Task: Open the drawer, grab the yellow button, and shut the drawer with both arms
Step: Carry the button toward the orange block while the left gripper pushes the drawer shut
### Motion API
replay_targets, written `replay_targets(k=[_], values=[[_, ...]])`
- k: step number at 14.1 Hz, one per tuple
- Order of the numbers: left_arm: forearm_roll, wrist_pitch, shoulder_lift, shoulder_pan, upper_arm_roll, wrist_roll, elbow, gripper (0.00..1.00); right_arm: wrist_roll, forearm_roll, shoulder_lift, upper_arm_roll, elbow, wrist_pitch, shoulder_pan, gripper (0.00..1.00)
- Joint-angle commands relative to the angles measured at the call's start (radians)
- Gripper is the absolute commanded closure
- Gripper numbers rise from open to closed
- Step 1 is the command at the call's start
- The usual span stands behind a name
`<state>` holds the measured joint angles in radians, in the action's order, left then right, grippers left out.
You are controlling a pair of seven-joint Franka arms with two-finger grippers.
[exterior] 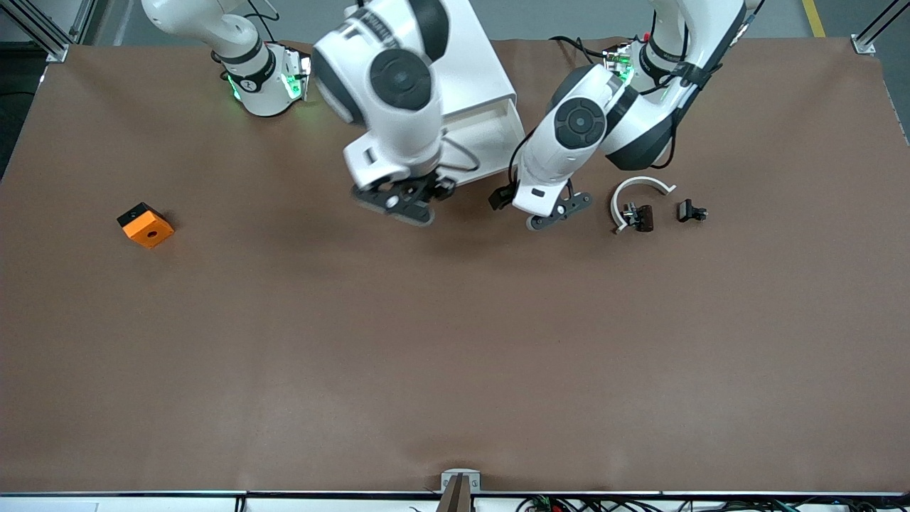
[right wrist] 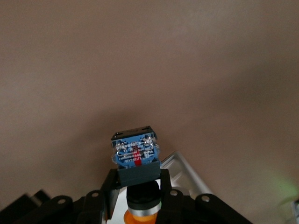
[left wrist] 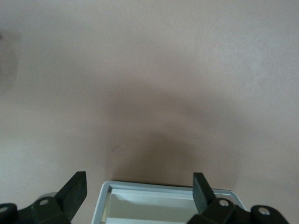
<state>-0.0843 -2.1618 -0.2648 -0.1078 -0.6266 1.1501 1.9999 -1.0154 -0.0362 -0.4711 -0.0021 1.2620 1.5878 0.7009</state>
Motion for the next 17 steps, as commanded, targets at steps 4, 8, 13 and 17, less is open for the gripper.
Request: replay_targets(k=[4,8,13,17], values=[[-0.011,-0.009,-0.016,-0.05,-0.008,0.074,-0.029,0.0,0.292,0.082,0.104,0.019,0.167,0.058,-0.2,1.0],[-0.015,-0.009,-0.017,-0.099,-0.01,0.092,-0.027,0.0,0.512,0.084,0.193,0.019,0.347,0.188,-0.36,1.0],[-0.044,-0.007,-0.053,-0.171,-0.018,0.122,-0.027,0.0,0.655,0.14,0.238,0.019,0.558,0.415,-0.533,1.0],[-0.124,-0.009,-0.073,-0.208,-0.039,0.122,-0.029,0.0,0.751,0.142,0.244,0.019,0.703,0.587,-0.655,1.0]])
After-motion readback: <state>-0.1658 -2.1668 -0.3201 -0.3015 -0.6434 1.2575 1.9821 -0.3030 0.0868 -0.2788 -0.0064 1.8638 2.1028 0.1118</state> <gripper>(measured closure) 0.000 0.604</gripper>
